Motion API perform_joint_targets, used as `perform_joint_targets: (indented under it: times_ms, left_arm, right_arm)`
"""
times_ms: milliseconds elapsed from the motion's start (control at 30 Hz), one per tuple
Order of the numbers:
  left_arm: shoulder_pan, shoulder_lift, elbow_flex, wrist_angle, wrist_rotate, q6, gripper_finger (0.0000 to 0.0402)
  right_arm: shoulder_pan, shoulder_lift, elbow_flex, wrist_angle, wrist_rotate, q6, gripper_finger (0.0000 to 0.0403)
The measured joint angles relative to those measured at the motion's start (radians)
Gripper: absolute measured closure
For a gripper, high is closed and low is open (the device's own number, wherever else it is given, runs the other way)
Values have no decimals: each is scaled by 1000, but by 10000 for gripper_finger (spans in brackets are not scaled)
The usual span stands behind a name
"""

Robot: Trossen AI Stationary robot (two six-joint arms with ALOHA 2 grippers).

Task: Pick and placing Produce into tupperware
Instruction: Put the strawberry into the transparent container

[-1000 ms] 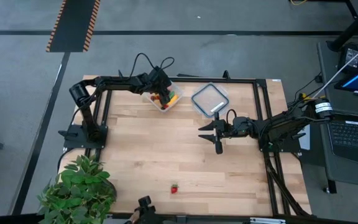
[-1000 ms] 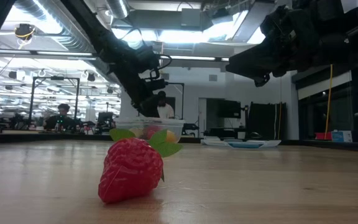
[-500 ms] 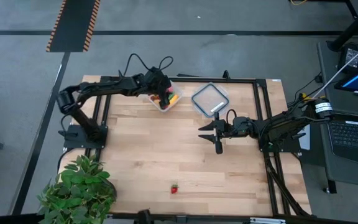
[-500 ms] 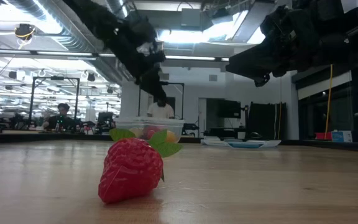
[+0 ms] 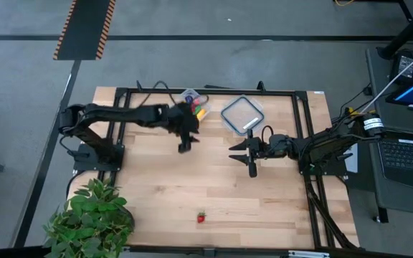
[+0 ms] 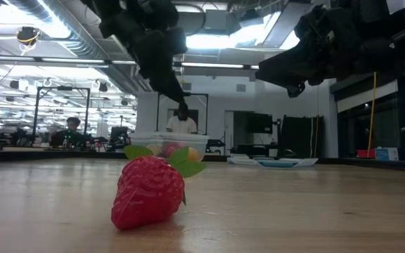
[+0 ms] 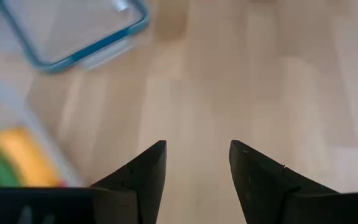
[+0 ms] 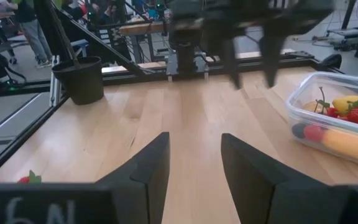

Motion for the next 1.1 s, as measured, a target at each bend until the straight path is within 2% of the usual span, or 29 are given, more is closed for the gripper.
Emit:
perform_joint_targets:
  times_ms: [167, 433, 600, 867, 1100]
  left_arm:
    - [-130, 0, -84, 178, -106, -72, 233]
    - [-326, 1, -273, 550, -167, -169, 233]
    - [-429, 1, -362, 777, -172, -156, 233]
    - [-539, 2, -463, 952, -171, -130, 233]
    - [-596, 2, -592, 1287, -177, -148, 233]
  right_arm:
    - [0, 0, 0, 0, 0, 10, 257]
    - [0, 0, 0, 0, 0, 8, 257]
    - [0, 0, 0, 8, 0, 8, 257]
    - [0, 0, 0, 30, 0, 10, 257]
    - [12, 0, 0, 44, 0, 10, 257]
